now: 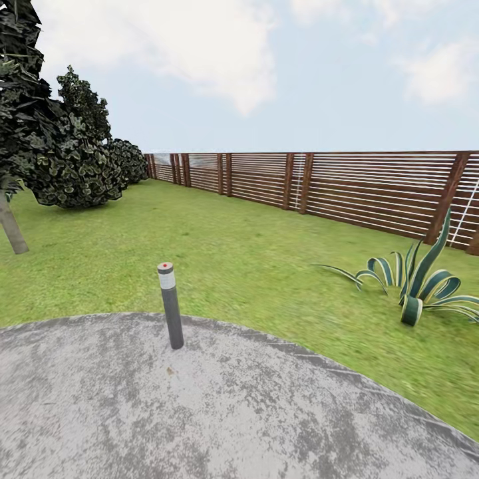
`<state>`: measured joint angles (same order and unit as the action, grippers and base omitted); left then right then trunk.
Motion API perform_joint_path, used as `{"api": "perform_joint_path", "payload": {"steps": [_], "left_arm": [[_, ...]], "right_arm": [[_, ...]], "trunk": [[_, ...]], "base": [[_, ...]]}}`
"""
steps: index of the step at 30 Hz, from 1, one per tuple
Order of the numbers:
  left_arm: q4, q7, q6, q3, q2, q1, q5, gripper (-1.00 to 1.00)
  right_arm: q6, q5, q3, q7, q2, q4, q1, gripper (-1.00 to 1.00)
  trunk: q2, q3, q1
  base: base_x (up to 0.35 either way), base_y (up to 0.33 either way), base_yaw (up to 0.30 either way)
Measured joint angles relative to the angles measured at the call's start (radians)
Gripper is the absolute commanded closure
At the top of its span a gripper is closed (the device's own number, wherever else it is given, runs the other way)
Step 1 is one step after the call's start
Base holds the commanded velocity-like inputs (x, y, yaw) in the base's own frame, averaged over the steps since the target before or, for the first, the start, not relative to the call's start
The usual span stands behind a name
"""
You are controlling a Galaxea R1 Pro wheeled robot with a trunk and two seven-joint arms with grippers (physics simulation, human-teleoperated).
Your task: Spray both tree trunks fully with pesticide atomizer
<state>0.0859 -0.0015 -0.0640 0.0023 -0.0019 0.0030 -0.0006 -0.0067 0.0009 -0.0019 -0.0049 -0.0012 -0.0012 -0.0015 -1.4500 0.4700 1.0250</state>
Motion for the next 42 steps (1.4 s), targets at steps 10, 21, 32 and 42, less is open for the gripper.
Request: {"api": "perform_joint_path", "payload": {"steps": [10,21,32,42], "left_arm": [[0.056,0.000,-0.056,0.001,0.001,-0.002,-0.001,-1.00],[0.298,0.000,-0.328,0.001,0.001,-0.095,0.000,-1.00],[0.366,0.000,-0.389,0.001,0.004,-0.173,-0.001,-1.00],[0.379,0.000,-0.400,0.002,0.005,-0.241,-0.001,-1.00]], "right_arm": [[-0.049,0.005,0.002,-0.001,-0.002,-0.018,0.000,-1.00],[-0.164,0.004,-0.001,0.000,-0.008,-0.304,0.000,-1.00],[-0.167,-0.003,-0.003,0.000,-0.007,-0.402,0.000,-1.00],[-0.167,0.003,-0.003,-0.001,-0.003,-0.408,0.000,-1.00]], "trunk": [[0.000,0.000,0.000],[0.000,0.000,0.000],[0.000,0.000,0.000],[0.000,0.000,0.000]], "base": [[0.000,0.000,0.000],[0.000,0.000,0.000],[0.000,0.000,0.000],[0.000,0.000,0.000]]}}
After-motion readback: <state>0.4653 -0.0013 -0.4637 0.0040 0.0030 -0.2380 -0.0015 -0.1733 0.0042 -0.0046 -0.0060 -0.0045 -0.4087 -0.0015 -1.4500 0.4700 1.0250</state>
